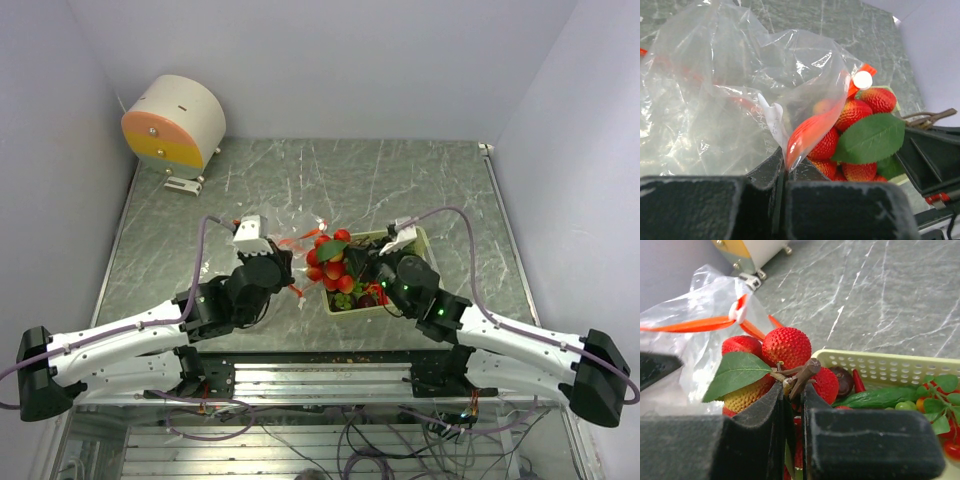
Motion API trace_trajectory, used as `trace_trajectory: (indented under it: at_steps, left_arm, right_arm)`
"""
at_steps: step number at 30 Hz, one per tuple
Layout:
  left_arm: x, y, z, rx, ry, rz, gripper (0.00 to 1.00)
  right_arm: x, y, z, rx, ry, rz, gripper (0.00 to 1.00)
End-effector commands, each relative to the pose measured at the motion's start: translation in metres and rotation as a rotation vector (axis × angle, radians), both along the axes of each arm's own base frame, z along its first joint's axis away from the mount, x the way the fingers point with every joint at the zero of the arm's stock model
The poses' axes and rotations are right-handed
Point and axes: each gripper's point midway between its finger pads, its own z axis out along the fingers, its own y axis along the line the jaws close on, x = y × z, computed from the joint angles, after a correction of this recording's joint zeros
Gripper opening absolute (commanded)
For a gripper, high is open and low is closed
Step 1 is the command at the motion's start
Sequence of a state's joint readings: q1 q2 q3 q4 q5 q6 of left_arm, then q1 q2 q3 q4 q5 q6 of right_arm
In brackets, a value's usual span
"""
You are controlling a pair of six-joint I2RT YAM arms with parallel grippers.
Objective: Place the food in the zip-top bag and seal the zipper
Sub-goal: Place the fake fruit in the zipper food storage bag.
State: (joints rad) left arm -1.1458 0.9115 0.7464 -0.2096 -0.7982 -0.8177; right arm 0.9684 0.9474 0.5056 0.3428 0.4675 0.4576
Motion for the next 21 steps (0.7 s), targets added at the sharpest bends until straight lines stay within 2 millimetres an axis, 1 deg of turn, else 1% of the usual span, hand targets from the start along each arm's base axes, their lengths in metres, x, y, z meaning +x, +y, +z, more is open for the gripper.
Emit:
trace_trajectory:
  at_steps: [1, 4, 7, 9, 11, 13, 21]
  left_arm:
    - [0.006, 0.011, 0.015, 0.007, -0.03, 0.059, 0.07]
    - [0.007, 0.008, 0.001, 0.023, -0.012, 0.062, 0.07]
    - [0.008, 0.005, -0.015, 0.04, 0.005, 0.067, 0.07]
    - [0.009, 0.002, -0.025, 0.047, 0.015, 0.068, 0.07]
    - [0.009, -0.001, -0.034, 0.058, 0.028, 0.065, 0.07]
    - [0.01, -0.005, -0.038, 0.06, 0.036, 0.061, 0.07]
    - [0.01, -0.016, -0.037, 0.039, 0.037, 0.033, 0.07]
  right_arm:
    - [-0.016, 0.011, 0.038, 0.049, -0.091, 0.1, 0.0]
    - [-0.042, 0.017, 0.077, 0.139, -0.193, 0.252, 0.0]
    - [-0.07, 0.012, 0.115, 0.224, -0.293, 0.364, 0.0]
    - [-0.085, 0.008, 0.134, 0.27, -0.344, 0.421, 0.0]
    - [-0.097, 0.005, 0.149, 0.302, -0.384, 0.467, 0.0]
    - [-0.106, 0.005, 0.158, 0.33, -0.409, 0.502, 0.0]
    - [-0.136, 0.004, 0.19, 0.481, -0.506, 0.637, 0.0]
